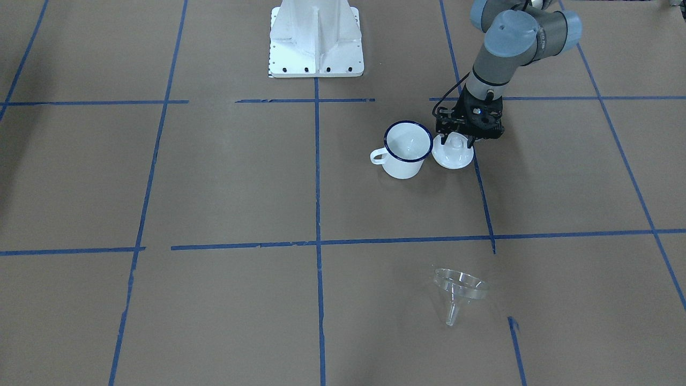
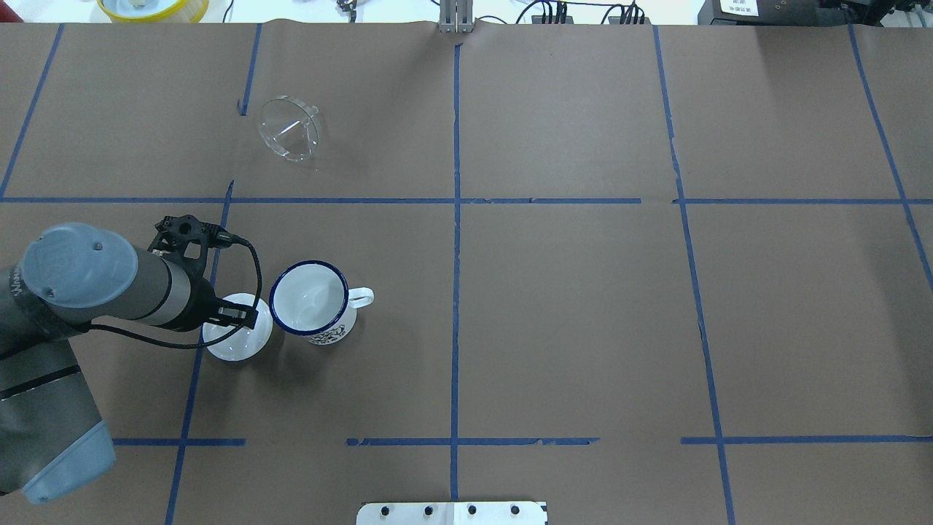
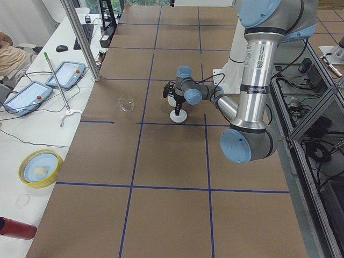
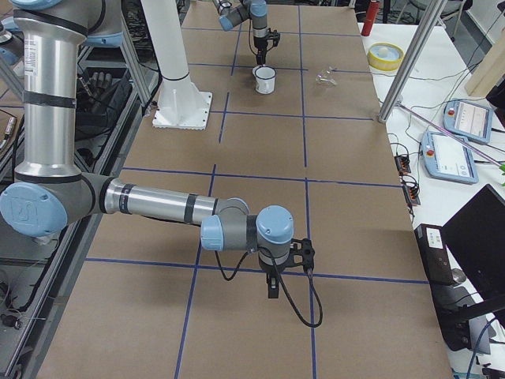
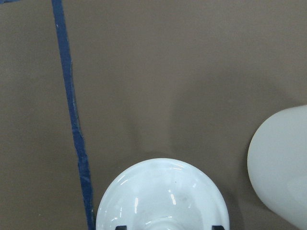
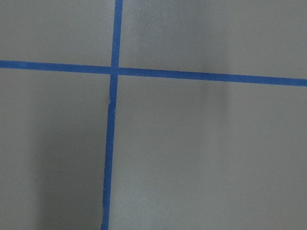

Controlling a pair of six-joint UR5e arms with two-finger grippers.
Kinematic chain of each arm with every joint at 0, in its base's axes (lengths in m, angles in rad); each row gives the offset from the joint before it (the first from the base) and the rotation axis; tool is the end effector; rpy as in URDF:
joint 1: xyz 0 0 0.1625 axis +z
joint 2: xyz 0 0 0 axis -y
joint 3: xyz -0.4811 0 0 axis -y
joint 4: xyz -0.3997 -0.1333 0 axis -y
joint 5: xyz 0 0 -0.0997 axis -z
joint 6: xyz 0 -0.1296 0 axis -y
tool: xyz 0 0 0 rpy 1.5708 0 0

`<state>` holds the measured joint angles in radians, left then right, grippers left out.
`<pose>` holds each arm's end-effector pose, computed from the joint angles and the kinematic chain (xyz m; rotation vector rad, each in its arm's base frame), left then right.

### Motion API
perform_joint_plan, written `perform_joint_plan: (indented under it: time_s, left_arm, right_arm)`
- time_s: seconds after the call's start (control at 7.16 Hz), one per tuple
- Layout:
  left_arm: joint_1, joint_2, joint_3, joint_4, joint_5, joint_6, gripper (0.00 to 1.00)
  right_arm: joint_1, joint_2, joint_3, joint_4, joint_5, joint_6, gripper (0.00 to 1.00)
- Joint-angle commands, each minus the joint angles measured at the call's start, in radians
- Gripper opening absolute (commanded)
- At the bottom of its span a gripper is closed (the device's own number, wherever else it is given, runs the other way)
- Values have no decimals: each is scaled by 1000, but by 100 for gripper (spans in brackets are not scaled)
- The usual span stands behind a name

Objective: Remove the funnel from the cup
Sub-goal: 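Lower the left gripper onto the small white cup and grasp it, then lift the white cup and carry it over the enamel mug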

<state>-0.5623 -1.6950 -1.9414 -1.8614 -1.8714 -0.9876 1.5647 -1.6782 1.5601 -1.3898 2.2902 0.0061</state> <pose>0.4311 -0.3839 0.4671 0.1829 0.8096 0.1377 0.0452 -0.4513 0.7789 0.0558 -0.7195 -0.0226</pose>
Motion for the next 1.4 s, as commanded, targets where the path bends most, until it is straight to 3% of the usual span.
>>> perform_joint_plan:
  time_s: [0.0,0.14,0.42,0.7,0.84,0.98,1.26]
  left_arm:
    - [-1,0,-2,1,0,1,25]
    - [-1,0,-5,1,1,0,0]
    - [-17,8,-39,2,-3,4,0]
    - [-92,60,-150,14,-12,23,0]
    - [-134,60,-244,122,-15,35,0]
    - [-140,22,-320,262,-43,36,0]
    - [-145,-207,-306,484,-60,14,0]
  right_arm:
    - [0,0,0,0,0,0,100]
    - [0,0,0,0,0,0,100]
    - [0,0,0,0,0,0,100]
    - [0,0,0,0,0,0,100]
    - [0,0,0,0,0,0,100]
    - [0,0,0,0,0,0,100]
    - [0,0,0,0,0,0,100]
